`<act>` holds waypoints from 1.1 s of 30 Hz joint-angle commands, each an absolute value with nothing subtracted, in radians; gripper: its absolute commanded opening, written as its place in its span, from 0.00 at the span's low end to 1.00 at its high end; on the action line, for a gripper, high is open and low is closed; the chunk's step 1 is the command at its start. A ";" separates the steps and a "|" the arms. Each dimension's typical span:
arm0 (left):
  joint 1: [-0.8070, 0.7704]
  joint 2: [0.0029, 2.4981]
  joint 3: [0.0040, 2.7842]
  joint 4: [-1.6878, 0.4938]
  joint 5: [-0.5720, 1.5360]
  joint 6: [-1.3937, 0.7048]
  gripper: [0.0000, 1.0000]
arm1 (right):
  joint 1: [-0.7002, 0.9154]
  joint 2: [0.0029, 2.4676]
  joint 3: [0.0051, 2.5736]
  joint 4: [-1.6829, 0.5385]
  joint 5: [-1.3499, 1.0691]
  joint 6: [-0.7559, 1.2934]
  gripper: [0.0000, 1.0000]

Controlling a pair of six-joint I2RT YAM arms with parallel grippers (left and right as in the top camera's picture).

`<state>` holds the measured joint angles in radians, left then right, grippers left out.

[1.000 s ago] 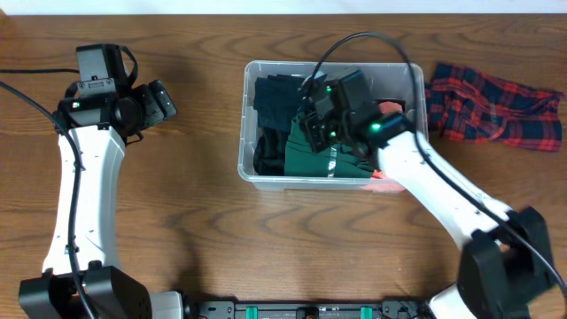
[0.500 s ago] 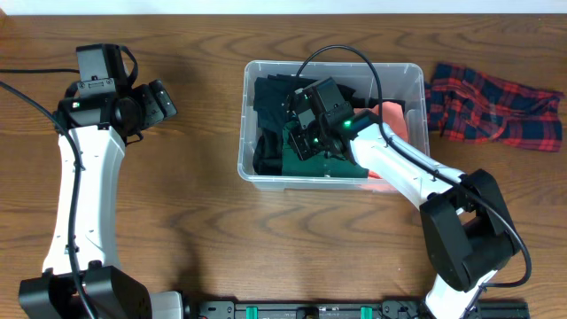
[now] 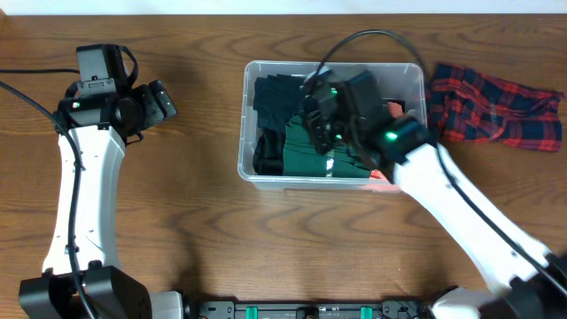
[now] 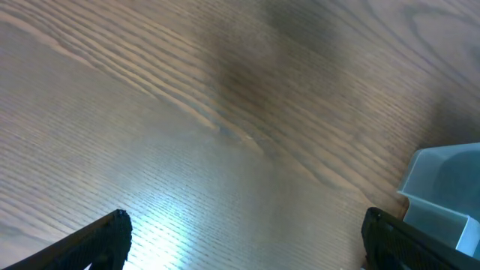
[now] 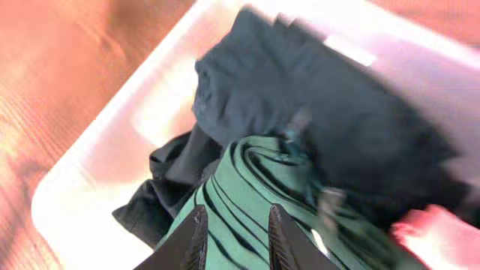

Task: Pack container
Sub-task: 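Push the green garment down against the black garments with right gripper, then lift the right gripper out of the bin toward the plaid shirt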

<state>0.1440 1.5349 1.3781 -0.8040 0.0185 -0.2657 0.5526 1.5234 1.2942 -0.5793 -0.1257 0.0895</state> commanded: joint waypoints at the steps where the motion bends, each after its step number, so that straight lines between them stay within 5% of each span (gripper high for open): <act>1: 0.147 1.528 1.382 -0.806 0.003 -0.268 0.98 | 0.548 1.509 1.301 -0.627 -0.001 0.073 0.26; 22: 0.147 1.528 1.382 -0.806 0.003 -0.268 0.98 | 0.547 1.761 1.247 -0.769 0.101 0.114 0.24; 25: 0.147 1.528 1.382 -0.806 0.003 -0.268 0.98 | 0.547 1.769 1.247 -0.761 0.101 0.139 0.15; 33: 0.147 1.528 1.382 -0.806 0.003 -0.268 0.98 | 0.533 1.613 1.259 -0.684 0.101 0.166 0.26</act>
